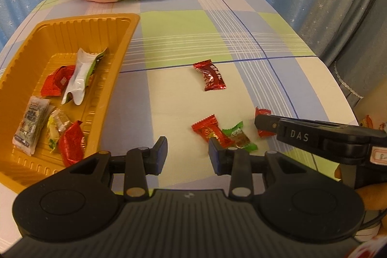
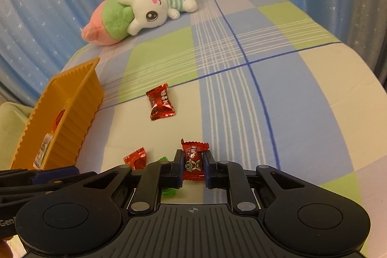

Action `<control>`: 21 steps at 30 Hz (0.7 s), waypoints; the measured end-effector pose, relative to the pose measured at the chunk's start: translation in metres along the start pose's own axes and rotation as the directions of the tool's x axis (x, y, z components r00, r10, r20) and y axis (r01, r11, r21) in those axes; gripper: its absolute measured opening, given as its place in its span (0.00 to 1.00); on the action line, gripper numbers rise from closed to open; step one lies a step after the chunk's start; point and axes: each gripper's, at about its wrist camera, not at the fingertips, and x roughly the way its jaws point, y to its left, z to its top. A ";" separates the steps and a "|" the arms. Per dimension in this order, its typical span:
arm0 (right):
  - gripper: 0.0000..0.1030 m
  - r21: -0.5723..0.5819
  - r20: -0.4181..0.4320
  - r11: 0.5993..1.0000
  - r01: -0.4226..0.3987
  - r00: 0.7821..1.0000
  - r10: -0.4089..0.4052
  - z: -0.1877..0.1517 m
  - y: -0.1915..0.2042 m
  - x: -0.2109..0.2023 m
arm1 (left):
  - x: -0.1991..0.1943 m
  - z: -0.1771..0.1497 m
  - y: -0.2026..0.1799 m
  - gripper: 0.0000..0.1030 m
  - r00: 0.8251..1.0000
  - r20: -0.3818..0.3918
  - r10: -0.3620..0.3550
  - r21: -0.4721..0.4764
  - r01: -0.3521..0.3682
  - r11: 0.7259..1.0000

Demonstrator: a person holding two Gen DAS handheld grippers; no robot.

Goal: Organize snacks
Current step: 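Grasp a small red candy with the right tool, then grasp another red candy with the left tool while the right tool holds its candy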

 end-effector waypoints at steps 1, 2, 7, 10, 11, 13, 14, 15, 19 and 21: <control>0.16 0.000 0.004 1.000 0.001 1.000 -0.001 0.001 -0.001 -0.001 | 0.002 0.001 -0.001 0.32 1.000 -0.001 -0.001 0.003 0.001 1.000; 0.16 0.000 0.007 1.000 0.003 1.000 -0.003 0.001 -0.002 -0.003 | 0.003 0.001 -0.003 0.32 1.000 -0.002 -0.003 0.005 0.003 1.000; 0.16 0.007 0.020 1.000 0.012 1.000 -0.012 0.003 -0.009 -0.012 | 0.010 0.005 -0.010 0.32 1.000 -0.003 -0.019 0.012 0.019 1.000; 0.16 0.012 0.026 1.000 0.018 0.999 -0.019 0.003 -0.013 -0.016 | 0.016 0.008 -0.014 0.33 1.000 -0.004 -0.024 0.018 0.024 1.000; 0.16 0.015 0.028 1.000 0.020 0.999 -0.020 0.004 -0.015 -0.018 | 0.018 0.009 -0.016 0.33 1.000 -0.005 -0.025 0.019 0.025 1.000; 0.16 0.020 0.032 1.000 0.024 0.999 -0.024 0.004 -0.017 -0.021 | 0.023 0.011 -0.018 0.33 1.000 -0.009 -0.026 0.021 0.027 0.999; 0.16 0.022 0.034 0.999 0.025 0.999 -0.026 0.005 -0.019 -0.023 | 0.026 0.012 -0.020 0.33 1.000 -0.010 -0.026 0.022 0.026 0.999; 0.16 0.026 0.035 0.999 0.027 0.999 -0.028 0.005 -0.021 -0.024 | 0.028 0.013 -0.021 0.33 1.000 -0.012 -0.026 0.024 0.027 0.999; 0.16 0.037 0.036 0.999 0.034 0.999 -0.035 0.004 -0.027 -0.028 | 0.038 0.014 -0.025 0.33 1.000 -0.023 -0.012 0.033 0.013 0.999; 0.16 0.041 0.036 0.998 0.036 0.999 -0.038 0.004 -0.030 -0.030 | 0.043 0.013 -0.026 0.33 1.000 -0.029 -0.003 0.037 0.004 0.999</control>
